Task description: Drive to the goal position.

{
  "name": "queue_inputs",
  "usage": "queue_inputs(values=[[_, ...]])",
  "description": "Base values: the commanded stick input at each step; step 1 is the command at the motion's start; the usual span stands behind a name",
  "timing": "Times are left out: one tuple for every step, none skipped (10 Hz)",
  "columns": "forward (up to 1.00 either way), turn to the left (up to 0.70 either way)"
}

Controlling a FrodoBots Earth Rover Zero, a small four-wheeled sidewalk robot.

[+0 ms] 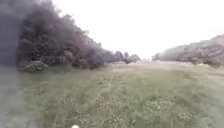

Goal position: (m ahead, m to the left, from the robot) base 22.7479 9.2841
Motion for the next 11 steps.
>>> queue_inputs(values=[[0.70, -0.14], [0.70, -0.14], [0.70, -0.14], [0.70, -0.14], [0.70, -0.14], [0.70, -0.14], [0.70, -0.14], [0.70, -0.14], [0.70, -0.14], [0.70, -0.14], [0.70, -0.14]])
